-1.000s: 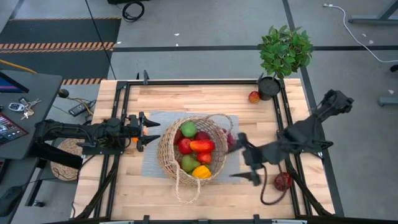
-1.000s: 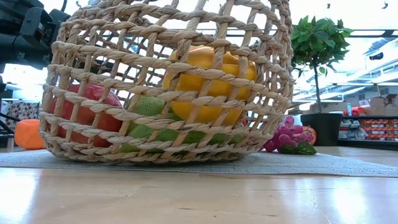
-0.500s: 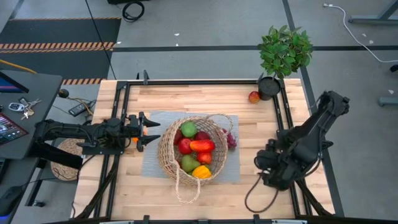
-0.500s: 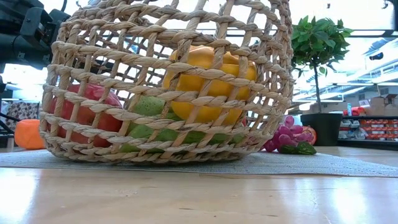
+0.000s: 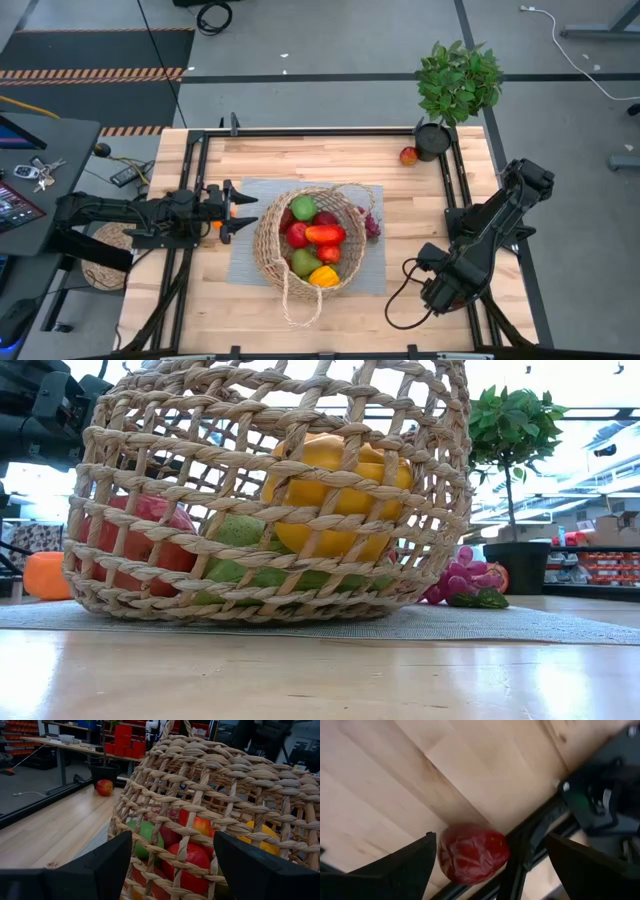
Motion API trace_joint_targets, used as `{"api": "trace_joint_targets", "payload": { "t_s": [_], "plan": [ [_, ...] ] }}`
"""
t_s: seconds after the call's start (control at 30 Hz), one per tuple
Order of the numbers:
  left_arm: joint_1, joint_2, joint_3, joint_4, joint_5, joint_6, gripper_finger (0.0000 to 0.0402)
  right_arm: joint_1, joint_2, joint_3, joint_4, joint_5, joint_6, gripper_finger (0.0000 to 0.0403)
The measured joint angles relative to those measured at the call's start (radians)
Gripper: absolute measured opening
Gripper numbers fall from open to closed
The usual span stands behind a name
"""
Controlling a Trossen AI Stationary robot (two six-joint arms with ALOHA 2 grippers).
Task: Build produce basket
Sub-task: Put the apple into the basket
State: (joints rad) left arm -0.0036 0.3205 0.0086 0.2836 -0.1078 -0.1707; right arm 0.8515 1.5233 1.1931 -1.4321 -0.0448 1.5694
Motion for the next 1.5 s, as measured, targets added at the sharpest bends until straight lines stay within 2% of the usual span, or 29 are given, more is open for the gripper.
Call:
{"api": "trace_joint_targets", "payload": {
  "t_s": [0.37, 0.63, 1.03, 1.5],
  "plan": [
    [0.0, 0.0, 0.0, 0.0, 0.0, 0.0, 0.0286, 0.007, 0.169, 0.0, 0.012, -0.168, 0.081, 0.0393],
    [0.0, 0.0, 0.0, 0.0, 0.0, 0.0, 0.0286, 0.007, 0.229, 0.0, 0.115, -0.241, 0.103, 0.0396],
    [0.0, 0.0, 0.0, 0.0, 0.0, 0.0, 0.0286, 0.052, 0.279, 0.0, 0.117, -0.265, 0.153, 0.0397],
    [0.0, 0.0, 0.0, 0.0, 0.0, 0.0, 0.0286, 0.098, 0.366, -0.014, 0.093, -0.233, -0.03, 0.0397]
  ]
}}
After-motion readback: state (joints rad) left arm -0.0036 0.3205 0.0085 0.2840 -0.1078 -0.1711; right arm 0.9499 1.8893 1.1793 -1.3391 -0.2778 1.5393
